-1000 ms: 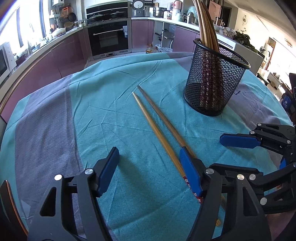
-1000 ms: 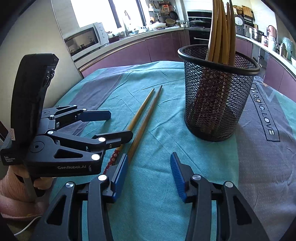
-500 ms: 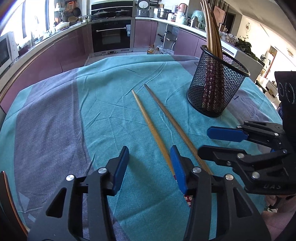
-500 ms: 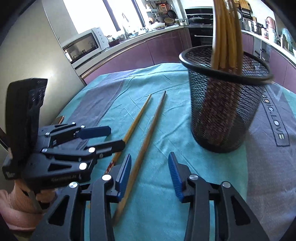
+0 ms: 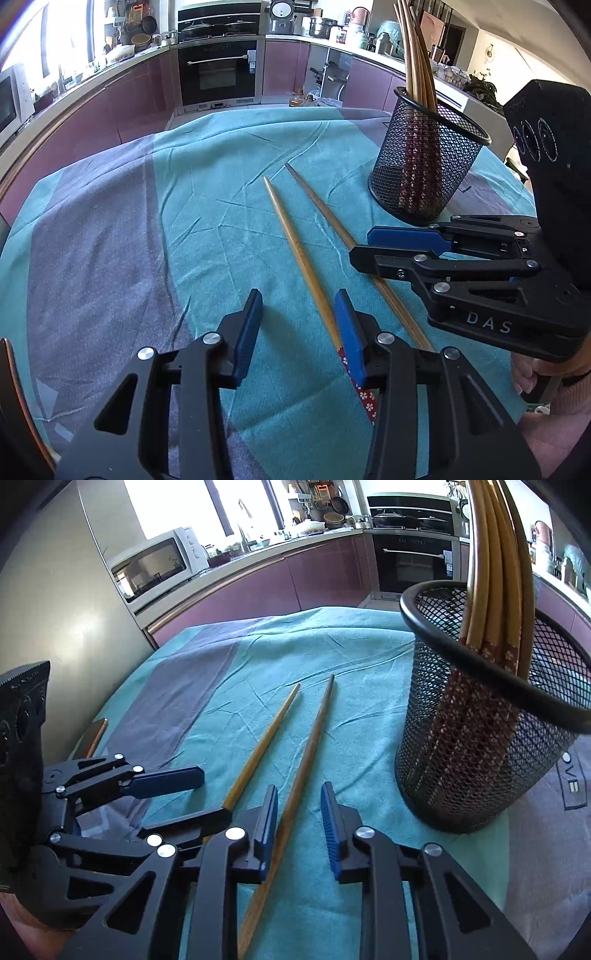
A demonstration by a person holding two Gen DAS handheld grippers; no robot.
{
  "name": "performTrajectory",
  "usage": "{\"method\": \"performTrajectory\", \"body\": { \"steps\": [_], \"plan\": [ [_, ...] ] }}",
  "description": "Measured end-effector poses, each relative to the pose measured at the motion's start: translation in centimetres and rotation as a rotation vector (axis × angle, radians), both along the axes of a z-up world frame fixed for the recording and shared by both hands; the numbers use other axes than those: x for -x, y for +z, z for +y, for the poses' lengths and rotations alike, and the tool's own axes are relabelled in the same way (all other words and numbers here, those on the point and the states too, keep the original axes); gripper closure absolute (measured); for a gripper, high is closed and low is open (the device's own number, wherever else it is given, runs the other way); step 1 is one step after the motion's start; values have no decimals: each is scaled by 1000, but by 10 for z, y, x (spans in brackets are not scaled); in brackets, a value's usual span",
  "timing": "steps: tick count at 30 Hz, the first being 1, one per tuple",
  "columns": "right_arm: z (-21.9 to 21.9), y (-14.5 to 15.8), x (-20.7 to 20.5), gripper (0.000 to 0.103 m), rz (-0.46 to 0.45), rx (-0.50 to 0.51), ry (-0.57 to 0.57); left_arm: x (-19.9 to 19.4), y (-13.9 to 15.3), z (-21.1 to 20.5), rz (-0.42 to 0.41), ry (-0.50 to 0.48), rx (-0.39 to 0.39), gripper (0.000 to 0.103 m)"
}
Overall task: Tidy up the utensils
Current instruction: 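Grasp one wooden chopstick with the left tool while the right tool grasps the other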
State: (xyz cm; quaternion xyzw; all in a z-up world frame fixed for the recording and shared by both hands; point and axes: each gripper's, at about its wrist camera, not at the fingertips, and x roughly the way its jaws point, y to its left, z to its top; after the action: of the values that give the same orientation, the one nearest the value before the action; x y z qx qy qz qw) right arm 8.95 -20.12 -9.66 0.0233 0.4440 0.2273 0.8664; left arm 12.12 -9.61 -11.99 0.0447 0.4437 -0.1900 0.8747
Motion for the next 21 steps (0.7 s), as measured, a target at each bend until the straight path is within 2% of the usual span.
{"method": "performTrajectory", "body": {
  "steps": [11,15,17,21],
  "plan": [
    [-12,1,8,87,12,23,-12,-16,0,-11,1,-7,-12,63],
    [-12,0,5,87,12,28,-21,-25,0,-13,13,0,-7,74],
    [-10,0,3,86,10,35,-24,-28,-1,-13,17,4,-2,75],
    [-5,-1,2,86,-6,52,-28,-34,-1,-15,20,21,2,82]
  ]
}}
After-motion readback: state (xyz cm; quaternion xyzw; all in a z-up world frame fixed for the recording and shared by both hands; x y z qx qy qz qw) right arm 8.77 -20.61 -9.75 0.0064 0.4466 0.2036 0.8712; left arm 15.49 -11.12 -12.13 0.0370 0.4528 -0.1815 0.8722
